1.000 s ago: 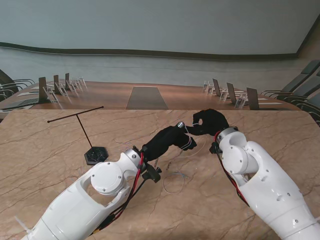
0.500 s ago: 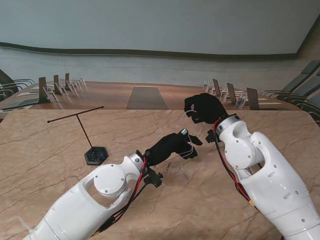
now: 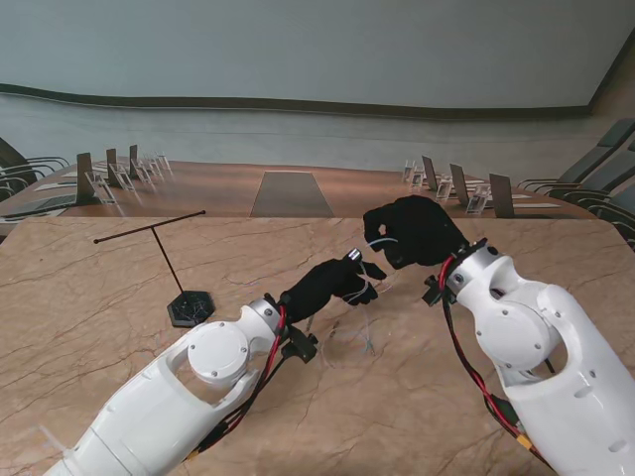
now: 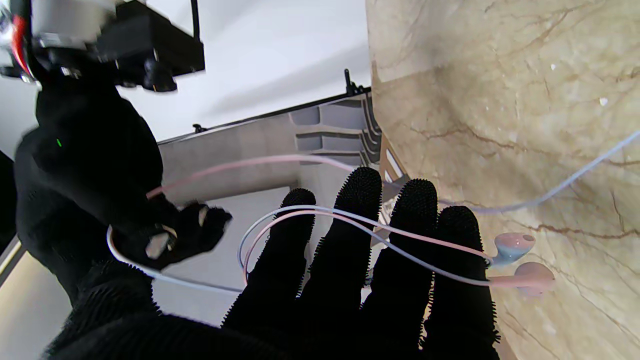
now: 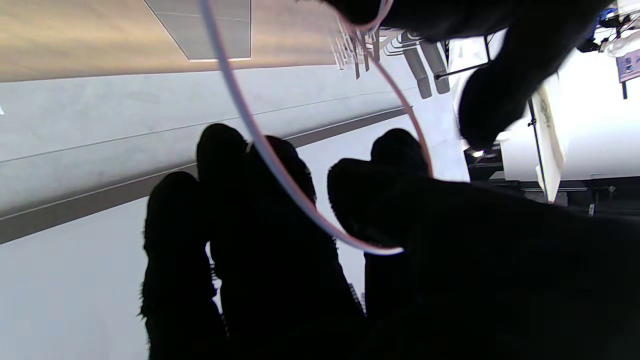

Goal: Take the wired earphone off the rack, coil the cable and place them on the table

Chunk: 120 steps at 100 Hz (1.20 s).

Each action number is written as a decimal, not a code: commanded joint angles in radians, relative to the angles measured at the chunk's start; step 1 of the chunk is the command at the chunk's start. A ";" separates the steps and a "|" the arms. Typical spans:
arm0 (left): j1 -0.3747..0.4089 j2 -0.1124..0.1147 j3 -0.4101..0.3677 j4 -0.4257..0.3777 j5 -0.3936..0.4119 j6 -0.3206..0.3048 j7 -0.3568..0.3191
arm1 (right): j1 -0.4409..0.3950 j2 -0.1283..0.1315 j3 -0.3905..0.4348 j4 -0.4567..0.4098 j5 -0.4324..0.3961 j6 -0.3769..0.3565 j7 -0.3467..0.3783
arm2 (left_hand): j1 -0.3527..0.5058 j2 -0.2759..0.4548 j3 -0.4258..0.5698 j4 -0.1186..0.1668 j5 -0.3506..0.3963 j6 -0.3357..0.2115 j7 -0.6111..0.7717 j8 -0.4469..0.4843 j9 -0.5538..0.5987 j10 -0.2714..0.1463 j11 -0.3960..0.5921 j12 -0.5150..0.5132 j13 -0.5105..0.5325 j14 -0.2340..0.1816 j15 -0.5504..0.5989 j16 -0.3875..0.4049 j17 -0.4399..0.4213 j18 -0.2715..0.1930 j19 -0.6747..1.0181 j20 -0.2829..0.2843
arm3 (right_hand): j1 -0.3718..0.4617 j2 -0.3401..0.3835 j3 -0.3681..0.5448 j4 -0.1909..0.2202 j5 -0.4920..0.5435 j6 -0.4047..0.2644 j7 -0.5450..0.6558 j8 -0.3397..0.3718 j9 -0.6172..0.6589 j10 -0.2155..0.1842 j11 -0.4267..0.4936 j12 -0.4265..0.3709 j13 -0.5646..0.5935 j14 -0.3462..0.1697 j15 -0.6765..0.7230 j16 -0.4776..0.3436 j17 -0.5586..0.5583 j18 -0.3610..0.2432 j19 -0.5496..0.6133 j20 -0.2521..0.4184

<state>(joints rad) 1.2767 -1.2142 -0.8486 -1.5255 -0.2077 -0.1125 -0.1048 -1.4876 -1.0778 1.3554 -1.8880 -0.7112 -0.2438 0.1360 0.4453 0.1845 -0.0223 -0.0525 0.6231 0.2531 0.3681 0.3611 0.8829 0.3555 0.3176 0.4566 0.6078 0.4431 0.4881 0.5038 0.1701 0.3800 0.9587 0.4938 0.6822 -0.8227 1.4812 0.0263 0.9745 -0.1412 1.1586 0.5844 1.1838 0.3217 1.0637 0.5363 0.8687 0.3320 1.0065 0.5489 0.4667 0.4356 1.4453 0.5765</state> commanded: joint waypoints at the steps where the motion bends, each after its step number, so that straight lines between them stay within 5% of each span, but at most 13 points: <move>1: 0.002 -0.002 -0.012 0.005 0.005 -0.005 0.005 | -0.023 0.008 0.004 -0.019 0.011 -0.008 0.007 | -0.029 0.007 -0.016 0.005 -0.010 -0.003 -0.029 -0.010 -0.004 0.011 0.004 0.008 -0.006 0.027 0.018 0.015 -0.009 0.012 0.028 0.018 | -0.079 -0.006 0.067 -0.060 0.035 0.036 0.114 0.053 0.015 0.119 0.043 0.035 0.063 0.007 0.070 0.028 0.017 -0.045 0.095 0.035; 19: -0.006 -0.002 -0.019 0.010 0.017 -0.008 0.011 | -0.049 0.015 0.011 -0.047 0.036 -0.015 0.052 | -0.028 0.006 -0.016 0.005 -0.022 -0.004 -0.044 -0.014 -0.016 0.006 -0.005 0.012 -0.023 0.019 0.013 0.018 -0.022 0.001 0.029 0.020 | -0.081 0.020 0.042 -0.050 0.010 0.032 0.118 0.059 0.021 0.125 0.086 0.066 0.083 0.013 0.109 0.044 0.035 -0.036 0.129 0.056; 69: -0.048 -0.009 -0.032 0.021 0.022 -0.050 0.031 | -0.127 0.030 -0.033 -0.101 0.055 0.061 0.144 | -0.019 0.000 -0.016 0.003 -0.095 -0.031 -0.087 -0.041 -0.105 -0.026 -0.077 -0.024 -0.106 -0.032 -0.069 -0.017 -0.073 -0.057 -0.070 -0.031 | -0.061 -0.054 0.089 -0.062 0.045 0.073 0.130 0.010 0.083 0.141 0.075 0.071 0.146 0.046 0.117 0.036 0.094 0.032 0.138 0.073; 120: -0.044 -0.002 -0.059 -0.019 0.030 -0.075 0.038 | -0.137 0.022 -0.155 -0.001 0.058 0.229 0.112 | -0.008 -0.003 -0.015 0.004 -0.106 -0.052 -0.073 -0.039 -0.108 -0.033 -0.084 -0.035 -0.107 -0.045 -0.082 -0.027 -0.070 -0.072 -0.089 -0.044 | -0.043 -0.071 0.089 -0.072 0.054 0.093 0.125 -0.013 0.077 0.145 0.029 0.056 0.124 0.057 0.083 0.021 0.074 0.045 0.109 0.069</move>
<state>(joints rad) 1.2309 -1.2150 -0.9064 -1.5302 -0.1771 -0.1842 -0.0654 -1.6240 -1.0478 1.2147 -1.9149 -0.6536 -0.0260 0.2465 0.4428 0.1840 -0.0223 -0.0525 0.5387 0.2442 0.3154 0.3360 0.8007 0.3504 0.2548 0.4311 0.5114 0.4222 0.4077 0.4879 0.1062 0.3338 0.8710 0.4617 0.6673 -0.8256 1.4815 0.0271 0.9737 -0.1635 1.1589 0.5590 1.2549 0.3095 1.1209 0.5977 0.9475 0.3440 1.0737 0.5768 0.5461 0.4978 1.5022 0.6263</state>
